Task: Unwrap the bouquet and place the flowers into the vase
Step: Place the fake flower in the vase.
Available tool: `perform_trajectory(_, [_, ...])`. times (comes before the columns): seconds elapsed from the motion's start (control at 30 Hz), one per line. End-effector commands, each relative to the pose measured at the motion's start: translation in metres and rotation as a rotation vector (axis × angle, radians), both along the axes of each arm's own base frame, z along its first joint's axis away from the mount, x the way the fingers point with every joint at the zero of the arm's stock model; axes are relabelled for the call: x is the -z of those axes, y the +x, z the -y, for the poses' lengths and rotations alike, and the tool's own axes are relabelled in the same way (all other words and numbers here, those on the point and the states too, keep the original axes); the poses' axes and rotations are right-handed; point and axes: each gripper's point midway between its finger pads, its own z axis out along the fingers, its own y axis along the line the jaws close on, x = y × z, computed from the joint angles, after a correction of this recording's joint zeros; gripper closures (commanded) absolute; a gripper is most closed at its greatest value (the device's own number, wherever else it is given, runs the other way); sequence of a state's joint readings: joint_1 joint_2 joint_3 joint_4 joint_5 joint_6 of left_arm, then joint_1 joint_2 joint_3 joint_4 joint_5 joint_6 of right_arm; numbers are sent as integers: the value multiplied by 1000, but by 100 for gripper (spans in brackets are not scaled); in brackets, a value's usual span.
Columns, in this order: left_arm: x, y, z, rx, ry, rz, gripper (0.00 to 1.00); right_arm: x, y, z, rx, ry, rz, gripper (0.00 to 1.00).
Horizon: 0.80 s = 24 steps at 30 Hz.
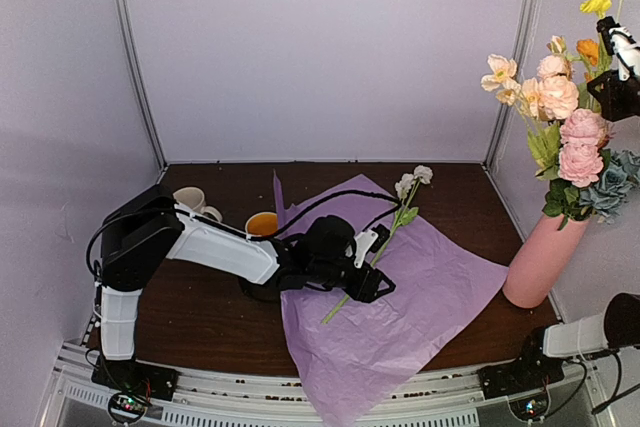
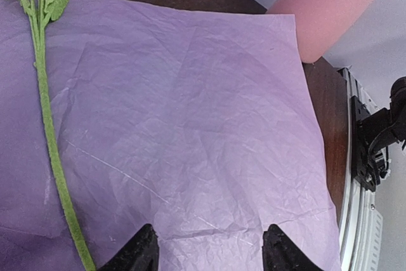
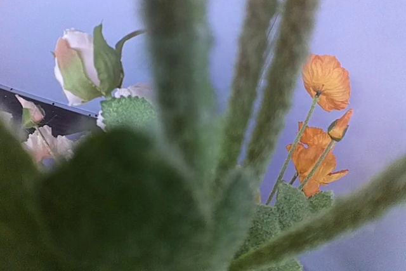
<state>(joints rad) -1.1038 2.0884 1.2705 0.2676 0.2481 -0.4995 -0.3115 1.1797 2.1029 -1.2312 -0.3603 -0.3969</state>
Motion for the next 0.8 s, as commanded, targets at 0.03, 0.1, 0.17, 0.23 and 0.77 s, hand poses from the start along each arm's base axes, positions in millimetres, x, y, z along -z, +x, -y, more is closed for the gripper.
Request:
perform_trajectory(0.03, [-6,-1,12,25,-29,10,42,-19,-15,-3,-23,-43,49,100])
perform_trajectory(0.1, [-6,-1,14,28,-26,7,42,-30,-19,-3,-13,-51,94,100])
perform_trajectory(0.17, [-6,-1,15,32,-24,4,42,-42,-25,-5,-8,-64,143,100])
perform_trajectory(0.23, [-5,-1,14,34,-23,5,42,-51,-30,-6,-3,-72,174,100])
perform_trajectory(0.77, [-3,-4,15,47,-22,-4,42,-40,-30,25,123,-105,102,100])
